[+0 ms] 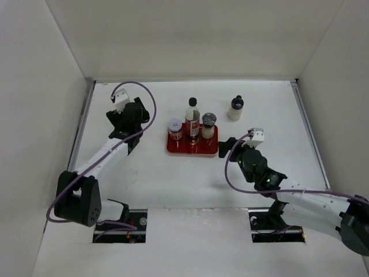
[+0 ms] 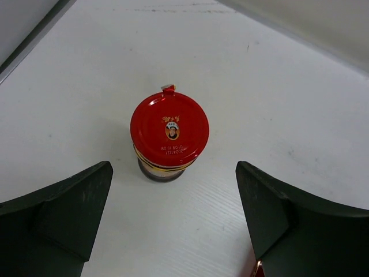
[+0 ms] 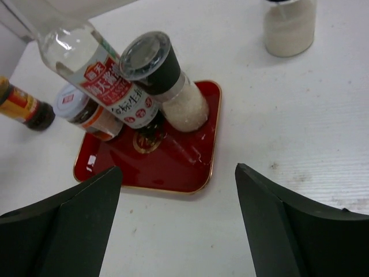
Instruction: Organize the condiment bottles
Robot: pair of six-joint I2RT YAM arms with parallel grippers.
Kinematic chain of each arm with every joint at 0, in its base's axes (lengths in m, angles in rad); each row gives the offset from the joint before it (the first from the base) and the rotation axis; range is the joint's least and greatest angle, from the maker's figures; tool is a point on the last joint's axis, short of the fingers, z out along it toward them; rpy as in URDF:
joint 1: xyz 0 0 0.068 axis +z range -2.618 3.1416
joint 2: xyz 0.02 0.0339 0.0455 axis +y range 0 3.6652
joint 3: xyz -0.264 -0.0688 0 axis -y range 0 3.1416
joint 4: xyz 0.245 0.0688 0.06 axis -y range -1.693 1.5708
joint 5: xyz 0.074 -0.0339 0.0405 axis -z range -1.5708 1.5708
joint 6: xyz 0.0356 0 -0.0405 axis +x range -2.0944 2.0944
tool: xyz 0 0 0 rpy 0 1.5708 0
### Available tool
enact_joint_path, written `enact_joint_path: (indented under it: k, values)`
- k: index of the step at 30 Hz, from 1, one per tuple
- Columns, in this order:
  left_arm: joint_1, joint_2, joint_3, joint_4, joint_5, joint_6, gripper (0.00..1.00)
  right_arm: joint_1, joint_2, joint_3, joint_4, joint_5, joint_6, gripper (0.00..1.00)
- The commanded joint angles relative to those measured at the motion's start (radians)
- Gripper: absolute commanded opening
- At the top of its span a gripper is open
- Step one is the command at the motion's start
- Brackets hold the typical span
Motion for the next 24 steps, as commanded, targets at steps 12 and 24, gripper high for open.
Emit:
enact_joint_path:
  k: [12, 24]
  values:
    - [0.084, 0.237, 0.165, -0.008, 0.055, 0.064, 0.83, 0.037, -0.017, -0.012, 0.081, -0.068, 0.012, 0.90]
    - [0.090, 0.240, 0.130, 0.058, 0.056, 0.071, 0.39, 0.034, -0.022, -0.024, 0.096, -0.063, -0.005, 0.90]
